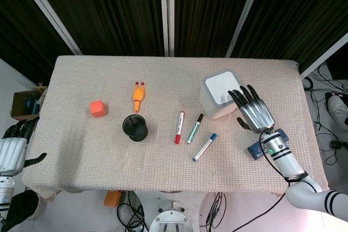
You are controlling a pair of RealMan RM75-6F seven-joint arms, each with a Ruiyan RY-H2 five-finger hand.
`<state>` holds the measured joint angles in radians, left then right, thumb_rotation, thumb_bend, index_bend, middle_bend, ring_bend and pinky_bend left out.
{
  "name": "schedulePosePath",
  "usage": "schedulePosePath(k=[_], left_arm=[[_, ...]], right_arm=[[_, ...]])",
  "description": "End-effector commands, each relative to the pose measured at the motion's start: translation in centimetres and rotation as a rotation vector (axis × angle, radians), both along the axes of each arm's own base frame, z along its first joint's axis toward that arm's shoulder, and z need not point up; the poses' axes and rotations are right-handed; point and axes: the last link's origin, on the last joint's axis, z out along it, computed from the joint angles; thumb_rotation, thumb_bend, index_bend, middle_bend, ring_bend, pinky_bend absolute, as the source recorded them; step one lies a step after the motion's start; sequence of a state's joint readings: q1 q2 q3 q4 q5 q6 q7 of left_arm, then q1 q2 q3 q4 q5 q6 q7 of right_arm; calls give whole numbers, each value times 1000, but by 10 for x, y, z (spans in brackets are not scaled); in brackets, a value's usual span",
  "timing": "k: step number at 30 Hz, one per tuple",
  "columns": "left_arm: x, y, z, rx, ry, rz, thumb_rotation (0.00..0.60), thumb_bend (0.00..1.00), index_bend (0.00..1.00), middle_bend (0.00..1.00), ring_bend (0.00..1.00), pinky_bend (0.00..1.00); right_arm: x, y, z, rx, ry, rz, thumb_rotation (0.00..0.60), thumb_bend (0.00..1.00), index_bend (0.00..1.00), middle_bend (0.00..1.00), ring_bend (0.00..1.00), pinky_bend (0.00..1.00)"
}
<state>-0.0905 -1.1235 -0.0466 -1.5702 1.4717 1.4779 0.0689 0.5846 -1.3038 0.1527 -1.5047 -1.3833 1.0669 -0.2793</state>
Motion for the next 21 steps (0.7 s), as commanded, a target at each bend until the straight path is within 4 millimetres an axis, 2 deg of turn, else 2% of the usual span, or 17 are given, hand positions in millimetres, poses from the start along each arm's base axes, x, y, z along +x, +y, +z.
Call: schedulePosePath(k=[1, 8, 21], left_arm=[[1, 0, 0, 1, 1, -2, 600, 67, 85, 167, 120, 192], [0, 0, 0, -3, 1, 2, 600, 68, 85, 167, 120, 192], [-1, -1, 0, -3, 2, 7, 600, 67, 85, 167, 120, 192]], right_arm=[[2, 2, 1, -4, -9, 16, 600, 292, 0, 100, 0, 0], [-4, 2, 2, 1, -7, -6, 600, 292, 0, 99, 0, 0], [-4, 3, -2, 20, -7, -1, 600, 294, 0, 104, 0, 0]])
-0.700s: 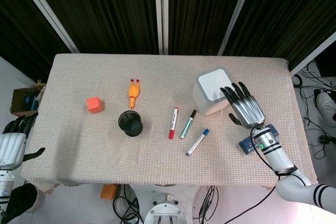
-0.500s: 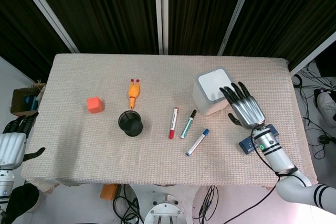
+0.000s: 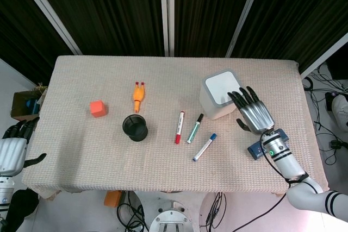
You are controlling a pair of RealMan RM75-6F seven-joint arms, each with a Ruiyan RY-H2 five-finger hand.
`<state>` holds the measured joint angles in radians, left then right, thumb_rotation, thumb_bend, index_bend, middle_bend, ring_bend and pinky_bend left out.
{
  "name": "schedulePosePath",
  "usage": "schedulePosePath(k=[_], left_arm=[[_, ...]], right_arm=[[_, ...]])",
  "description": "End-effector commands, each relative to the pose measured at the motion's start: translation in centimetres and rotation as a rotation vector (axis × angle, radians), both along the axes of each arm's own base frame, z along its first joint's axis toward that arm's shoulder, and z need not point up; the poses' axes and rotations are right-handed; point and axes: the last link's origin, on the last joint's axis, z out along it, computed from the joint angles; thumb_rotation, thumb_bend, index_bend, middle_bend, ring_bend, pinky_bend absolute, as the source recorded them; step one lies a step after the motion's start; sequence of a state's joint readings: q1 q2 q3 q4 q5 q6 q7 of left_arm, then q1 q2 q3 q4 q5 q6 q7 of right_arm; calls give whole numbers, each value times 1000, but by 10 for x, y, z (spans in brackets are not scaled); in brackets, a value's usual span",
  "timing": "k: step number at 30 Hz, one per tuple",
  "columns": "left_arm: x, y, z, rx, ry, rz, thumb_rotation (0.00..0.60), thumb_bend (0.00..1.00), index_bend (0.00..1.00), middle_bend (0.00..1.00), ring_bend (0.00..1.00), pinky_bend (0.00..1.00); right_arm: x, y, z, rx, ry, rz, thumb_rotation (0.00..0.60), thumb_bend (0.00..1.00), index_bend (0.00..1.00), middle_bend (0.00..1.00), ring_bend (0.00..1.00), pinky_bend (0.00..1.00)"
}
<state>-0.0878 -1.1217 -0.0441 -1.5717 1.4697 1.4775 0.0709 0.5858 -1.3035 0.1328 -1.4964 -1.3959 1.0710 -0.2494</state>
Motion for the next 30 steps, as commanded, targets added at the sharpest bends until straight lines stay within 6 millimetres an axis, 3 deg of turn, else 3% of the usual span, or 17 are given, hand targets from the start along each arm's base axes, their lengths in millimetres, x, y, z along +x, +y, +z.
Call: schedulePosePath(k=[1, 9, 15, 20, 23, 30], left_arm=[[0, 0, 0, -1, 1, 1, 600, 68, 85, 167, 120, 192], [-1, 0, 1, 1, -4, -4, 600, 67, 92, 167, 120, 192], [-3, -1, 1, 2, -4, -1, 600, 67, 95, 167, 120, 192], [-2, -1, 1, 4, -2, -5, 600, 67, 95, 167, 120, 192], [-1, 0, 0, 4, -3, -8, 600, 67, 96, 167, 120, 192], [-1, -1, -1, 1, -5, -7, 600, 67, 96, 167, 120, 192]], right_arm=[[0, 0, -1, 4, 0, -2, 600, 294, 0, 110, 0, 0], [-4, 7, -11, 120, -154, -149, 600, 292, 0, 227, 0, 0], [-15, 8, -15, 158, -162, -208, 600, 294, 0, 293, 0, 0], [4, 13, 3, 57, -276, -64, 600, 297, 0, 219, 0, 0], [5, 19, 15, 3, -312, -2, 600, 296, 0, 137, 0, 0], [-25, 62, 44, -107, -303, 34, 600, 293, 0, 32, 0, 0]])
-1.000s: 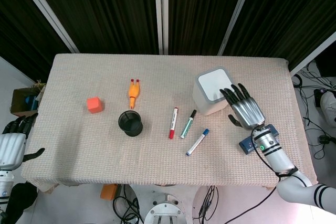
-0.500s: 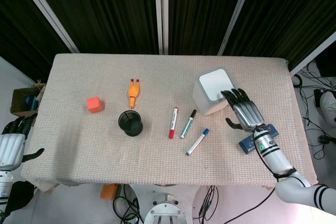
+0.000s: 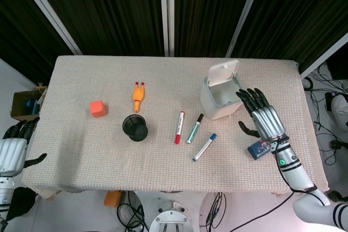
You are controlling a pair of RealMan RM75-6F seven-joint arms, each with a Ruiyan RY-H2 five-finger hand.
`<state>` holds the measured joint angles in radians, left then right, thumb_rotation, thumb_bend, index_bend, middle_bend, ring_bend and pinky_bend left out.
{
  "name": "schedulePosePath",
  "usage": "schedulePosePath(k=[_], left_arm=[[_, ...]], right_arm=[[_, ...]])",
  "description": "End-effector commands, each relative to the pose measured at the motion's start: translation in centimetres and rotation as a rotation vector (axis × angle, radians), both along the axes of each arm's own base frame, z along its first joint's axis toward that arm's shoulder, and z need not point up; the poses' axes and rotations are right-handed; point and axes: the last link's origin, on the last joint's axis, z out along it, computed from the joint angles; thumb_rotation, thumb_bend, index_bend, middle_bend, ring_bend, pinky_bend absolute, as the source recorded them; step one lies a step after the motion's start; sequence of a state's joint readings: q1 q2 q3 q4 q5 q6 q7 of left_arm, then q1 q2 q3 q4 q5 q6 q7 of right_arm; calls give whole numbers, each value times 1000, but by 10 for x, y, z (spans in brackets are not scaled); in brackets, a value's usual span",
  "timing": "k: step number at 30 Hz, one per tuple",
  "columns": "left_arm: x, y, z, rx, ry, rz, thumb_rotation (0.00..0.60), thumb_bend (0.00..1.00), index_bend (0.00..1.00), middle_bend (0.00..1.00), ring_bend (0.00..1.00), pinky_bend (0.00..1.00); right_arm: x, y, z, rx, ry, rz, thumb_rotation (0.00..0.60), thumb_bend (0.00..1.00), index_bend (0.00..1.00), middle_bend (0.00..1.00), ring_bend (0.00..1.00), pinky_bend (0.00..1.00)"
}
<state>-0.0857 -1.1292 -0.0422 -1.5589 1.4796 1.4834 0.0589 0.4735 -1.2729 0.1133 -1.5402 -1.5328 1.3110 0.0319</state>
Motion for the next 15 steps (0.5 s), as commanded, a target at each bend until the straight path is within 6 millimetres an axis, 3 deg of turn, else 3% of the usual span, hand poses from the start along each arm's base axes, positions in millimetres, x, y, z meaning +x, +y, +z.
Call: schedulePosePath(k=[1, 5, 9, 15], left_arm=[[0, 0, 0, 1, 0, 1, 600, 67, 96, 167, 120, 192], [-1, 0, 0, -2, 2, 3, 600, 67, 96, 167, 120, 192], [-1, 1, 0, 0, -3, -1, 600, 67, 96, 167, 120, 192], [0, 3, -3, -7, -4, -6, 600, 67, 96, 167, 120, 192]], right_arm=[[-27, 35, 19, -64, 19, -18, 600, 291, 0, 29, 0, 0], [-64, 68, 40, -187, 87, -108, 600, 265, 0, 2, 0, 0], [-105, 96, 49, -200, 198, -324, 600, 231, 0, 0, 0, 0], [-126, 120, 51, -170, 249, -474, 600, 209, 0, 0, 0, 0]])
